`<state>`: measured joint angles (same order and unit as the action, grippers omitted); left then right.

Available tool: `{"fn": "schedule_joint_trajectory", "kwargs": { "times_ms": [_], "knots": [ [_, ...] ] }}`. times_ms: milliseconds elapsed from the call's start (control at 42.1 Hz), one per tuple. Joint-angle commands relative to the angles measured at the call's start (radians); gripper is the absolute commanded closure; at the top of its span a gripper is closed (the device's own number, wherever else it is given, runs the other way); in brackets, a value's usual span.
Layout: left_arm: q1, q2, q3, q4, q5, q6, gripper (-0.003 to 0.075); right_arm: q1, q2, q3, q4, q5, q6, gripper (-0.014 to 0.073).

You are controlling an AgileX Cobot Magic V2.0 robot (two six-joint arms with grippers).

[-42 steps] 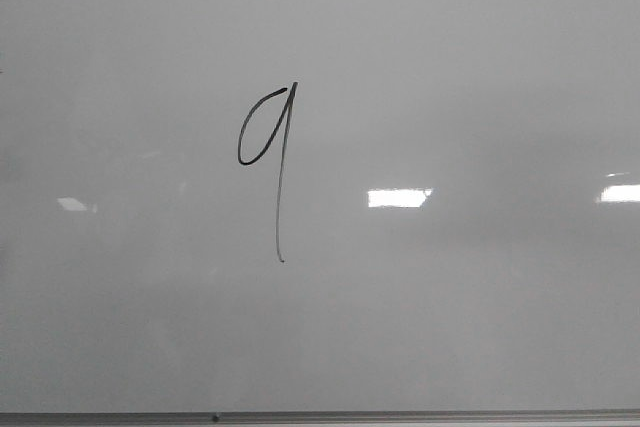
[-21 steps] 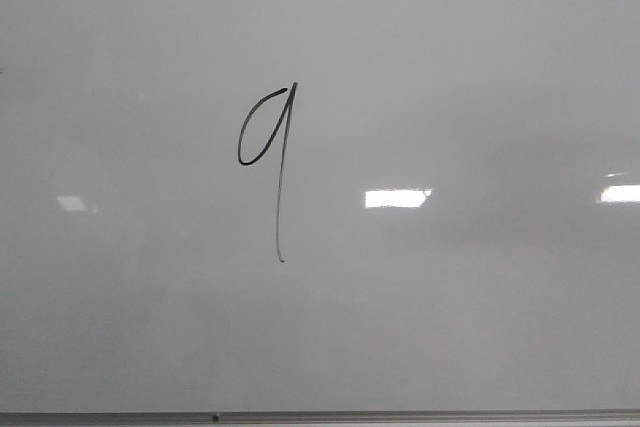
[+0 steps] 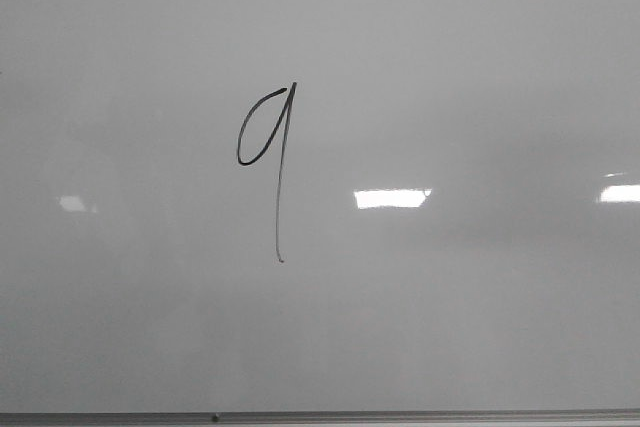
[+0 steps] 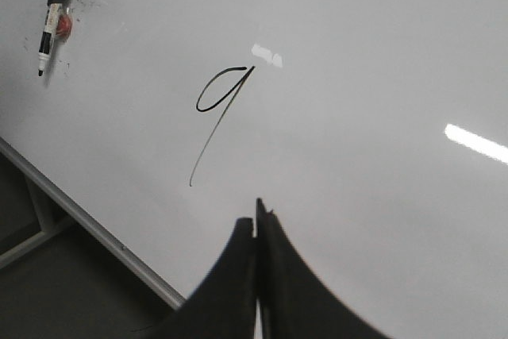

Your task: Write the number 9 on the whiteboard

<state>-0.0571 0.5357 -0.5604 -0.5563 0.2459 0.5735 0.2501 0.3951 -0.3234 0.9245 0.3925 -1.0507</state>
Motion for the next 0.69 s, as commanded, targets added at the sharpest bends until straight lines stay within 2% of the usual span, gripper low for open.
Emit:
{"fn": "schedule_joint_trajectory", "kwargs": {
  "times_ms": [0,309,380,546,618,665],
  "knots": [
    [0.002,0.002,-0.028,-0.009,-0.062,0.001,0.0739,-0.006,0.002,-0.028,0.033,-0.045,0.000,0.0664],
    [0.002,0.002,-0.024,-0.009,-0.070,0.001,0.0739,-0.006,0.002,-0.028,0.033,-0.045,0.000,0.0664],
    [-0.001,-0.008,0.001,0.042,-0.104,-0.018,0.0739,-0.006,0.002,-0.028,0.033,-0.045,0.000,0.0664],
    [0.000,-0.115,0.095,0.412,-0.117,-0.390,0.0739,-0.006,0.002,-0.028,0.033,-0.043,0.000,0.0664],
    [0.000,-0.182,0.155,0.529,-0.129,-0.517,0.0739,-0.006,0.002,-0.028,0.033,-0.042,0.000,0.0664],
    [0.002,-0.233,0.193,0.565,-0.129,-0.556,0.0739,-0.006,0.002,-0.028,0.033,-0.043,0.000,0.0664]
  ]
}}
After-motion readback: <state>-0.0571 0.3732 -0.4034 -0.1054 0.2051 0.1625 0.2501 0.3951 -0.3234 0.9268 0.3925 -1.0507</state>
